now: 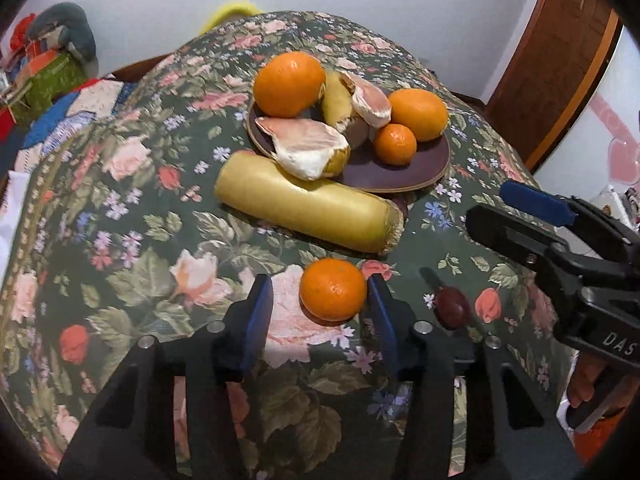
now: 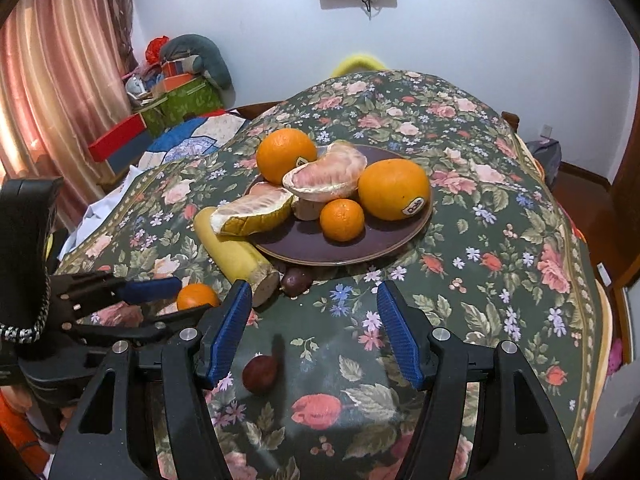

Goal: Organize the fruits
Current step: 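Grasp the small mandarin on the quilt with the left tool and lift it, then grasp the second yellow corn cob with the right tool while the left holds the mandarin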

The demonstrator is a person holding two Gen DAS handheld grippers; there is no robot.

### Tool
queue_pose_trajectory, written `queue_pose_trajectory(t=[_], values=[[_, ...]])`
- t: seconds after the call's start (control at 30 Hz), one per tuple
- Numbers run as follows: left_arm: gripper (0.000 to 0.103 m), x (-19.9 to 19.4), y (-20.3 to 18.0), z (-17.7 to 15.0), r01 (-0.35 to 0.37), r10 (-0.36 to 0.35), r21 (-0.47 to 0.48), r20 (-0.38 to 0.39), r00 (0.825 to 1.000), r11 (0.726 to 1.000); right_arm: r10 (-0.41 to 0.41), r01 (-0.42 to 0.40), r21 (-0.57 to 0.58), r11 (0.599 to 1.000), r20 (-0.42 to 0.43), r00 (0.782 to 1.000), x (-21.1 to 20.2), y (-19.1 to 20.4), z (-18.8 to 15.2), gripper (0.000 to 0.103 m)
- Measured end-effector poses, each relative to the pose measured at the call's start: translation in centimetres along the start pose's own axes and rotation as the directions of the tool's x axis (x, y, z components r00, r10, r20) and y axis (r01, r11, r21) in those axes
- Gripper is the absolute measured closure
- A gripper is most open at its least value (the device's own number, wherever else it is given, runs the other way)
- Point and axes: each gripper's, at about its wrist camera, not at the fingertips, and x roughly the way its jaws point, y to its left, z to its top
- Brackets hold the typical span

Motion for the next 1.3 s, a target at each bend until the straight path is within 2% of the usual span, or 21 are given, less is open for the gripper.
queue_pose_trajectory(t=[0.1,0.23,0.43,0.5,0.67,0.93,1.07,1.3], values=[[0.069,0.1,-0.2,0.0,0.031,-0.031,-0.003,0.006,1.0,1.0,0.004,-0.004,-0.003,1.0,-0.009,1.0,0.5,0.0,0.0,0.042],[0.07,0.0,-0.1,0.2,0.028,-0.028,-0.003,0.021,0.999,1.0,0.018,-0.019,-0.01,1.0,-0.024,1.0,1.0,0.3,0.0,0.042],[0.07,-1.5,2.5,0.5,-0.008,0.012,-0.052,0.076,0.997,0.999,0.037,-0.039,-0.036,0.999,-0.042,0.998,2.3,1.4,0.8,0.042],[0.07,-1.9,3.6,0.5,-0.016,0.023,-0.07,0.088,0.996,0.997,0.051,-0.054,-0.055,0.997,-0.057,0.997,2.9,2.2,1.1,0.047],[0.07,-2.1,5.3,0.2,-0.018,0.027,-0.094,0.091,0.995,0.995,0.093,-0.103,-0.078,0.992,-0.113,0.989,4.9,3.5,1.6,0.067],[0.07,-1.7,5.7,-0.3,-0.021,0.03,-0.095,0.091,0.995,0.995,0.1,-0.12,-0.115,0.986,-0.169,0.981,5.9,4.2,1.9,0.066],[0.07,-2.1,5.7,-0.4,-0.018,0.029,-0.107,0.103,0.994,0.994,0.171,-0.207,-0.149,0.967,-0.221,0.96,5.5,5.5,1.0,0.069],[0.07,-3.2,6.2,-0.6,-0.037,0.05,-0.112,0.115,0.992,0.993,0.152,-0.183,-0.144,0.973,-0.2,0.968,6.5,6.2,1.9,0.068]])
